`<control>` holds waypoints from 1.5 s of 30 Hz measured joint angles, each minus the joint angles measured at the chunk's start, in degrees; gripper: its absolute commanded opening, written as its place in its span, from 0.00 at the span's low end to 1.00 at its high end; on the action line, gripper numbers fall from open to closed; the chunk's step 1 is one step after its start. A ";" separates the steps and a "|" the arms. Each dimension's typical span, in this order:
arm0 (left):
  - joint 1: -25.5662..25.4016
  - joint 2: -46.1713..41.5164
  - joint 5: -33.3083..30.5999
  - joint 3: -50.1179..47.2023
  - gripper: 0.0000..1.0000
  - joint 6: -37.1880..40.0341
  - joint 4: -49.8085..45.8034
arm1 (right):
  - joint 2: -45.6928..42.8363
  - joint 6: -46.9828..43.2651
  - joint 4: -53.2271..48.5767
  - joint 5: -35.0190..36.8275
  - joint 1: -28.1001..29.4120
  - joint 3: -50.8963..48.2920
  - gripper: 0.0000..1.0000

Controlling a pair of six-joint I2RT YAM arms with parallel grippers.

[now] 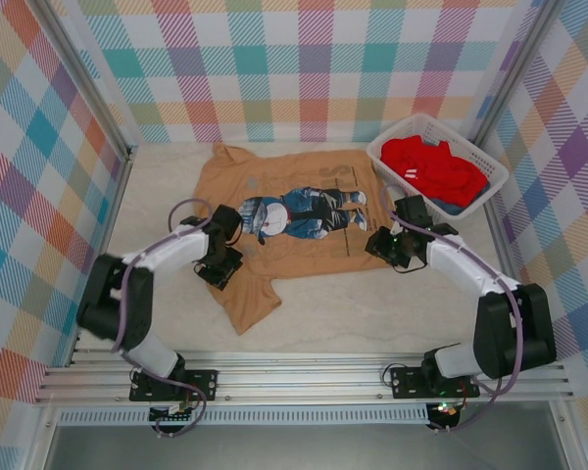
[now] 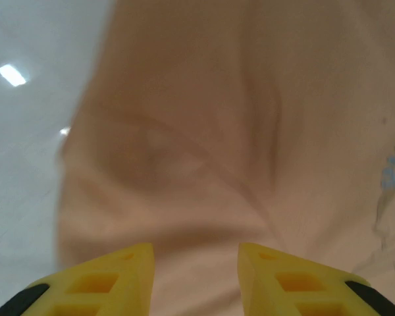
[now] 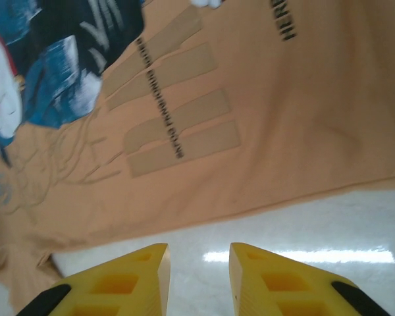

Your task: Fold and stack the t-shirts

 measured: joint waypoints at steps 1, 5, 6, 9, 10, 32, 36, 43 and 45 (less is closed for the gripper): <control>0.63 2.58 -0.02 1.38 0.38 0.83 0.50 | 0.66 0.15 0.00 0.50 -0.09 0.24 0.29; 5.68 7.69 0.37 3.56 0.38 4.66 2.47 | 1.05 1.09 -0.74 2.71 -0.39 0.52 0.31; 7.50 7.52 0.17 3.54 0.38 5.81 2.73 | 0.87 1.31 -1.27 3.28 -0.46 0.55 0.32; 12.92 7.56 0.20 3.52 0.38 9.68 3.58 | -0.20 2.16 -3.80 5.35 -0.68 0.55 0.33; 14.19 7.56 0.52 3.52 0.39 10.93 4.02 | -0.66 2.49 -4.37 5.77 -0.83 0.39 0.34; 9.79 -18.71 1.86 -4.28 0.48 20.70 -8.46 | 6.84 13.25 -1.88 3.93 -2.25 -6.34 0.31; 9.25 -22.53 3.63 -7.87 0.47 20.92 -11.52 | 7.65 13.44 -2.49 3.93 -2.43 -5.64 0.29; 8.13 -26.77 6.71 -9.99 0.49 22.29 -15.47 | 9.03 13.03 -4.48 3.91 -2.97 -4.28 0.02; 8.02 -27.10 6.95 -12.20 0.48 22.43 -16.37 | 9.11 12.79 -2.45 4.15 -2.97 -4.04 0.00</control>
